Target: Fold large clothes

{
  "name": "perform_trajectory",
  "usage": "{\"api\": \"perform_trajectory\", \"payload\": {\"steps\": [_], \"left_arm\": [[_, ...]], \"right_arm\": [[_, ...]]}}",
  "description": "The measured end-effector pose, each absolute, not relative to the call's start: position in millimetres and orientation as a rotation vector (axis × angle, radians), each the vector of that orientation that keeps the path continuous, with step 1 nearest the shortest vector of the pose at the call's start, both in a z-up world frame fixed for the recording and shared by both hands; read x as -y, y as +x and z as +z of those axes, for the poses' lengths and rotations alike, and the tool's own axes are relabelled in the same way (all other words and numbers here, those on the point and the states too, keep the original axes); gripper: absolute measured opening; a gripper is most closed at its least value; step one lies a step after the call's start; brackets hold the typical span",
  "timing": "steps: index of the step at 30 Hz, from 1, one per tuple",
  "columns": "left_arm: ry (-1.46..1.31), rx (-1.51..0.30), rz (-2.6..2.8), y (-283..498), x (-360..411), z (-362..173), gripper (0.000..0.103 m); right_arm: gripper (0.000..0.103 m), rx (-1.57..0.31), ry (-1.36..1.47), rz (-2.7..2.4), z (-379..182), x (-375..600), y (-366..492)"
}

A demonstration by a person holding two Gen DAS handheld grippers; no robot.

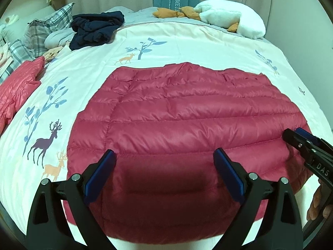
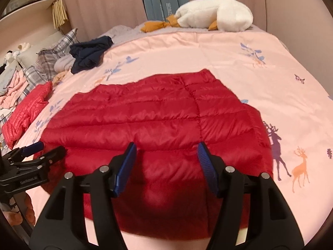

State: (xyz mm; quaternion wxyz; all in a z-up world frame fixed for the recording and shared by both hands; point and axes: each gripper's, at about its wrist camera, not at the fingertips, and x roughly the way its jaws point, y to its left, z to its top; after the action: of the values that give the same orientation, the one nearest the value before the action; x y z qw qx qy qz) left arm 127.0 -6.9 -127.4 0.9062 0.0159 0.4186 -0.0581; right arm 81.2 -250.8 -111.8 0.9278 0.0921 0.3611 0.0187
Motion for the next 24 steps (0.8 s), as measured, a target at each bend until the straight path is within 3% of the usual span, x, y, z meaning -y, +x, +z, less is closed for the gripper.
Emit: {"api": "perform_trajectory", "payload": {"steps": [24], "left_arm": [[0.087,-0.901,-0.107,93,7,-143,0.096]], "right_arm": [[0.069,-0.831,0.142,0.031,-133,236,62]]}}
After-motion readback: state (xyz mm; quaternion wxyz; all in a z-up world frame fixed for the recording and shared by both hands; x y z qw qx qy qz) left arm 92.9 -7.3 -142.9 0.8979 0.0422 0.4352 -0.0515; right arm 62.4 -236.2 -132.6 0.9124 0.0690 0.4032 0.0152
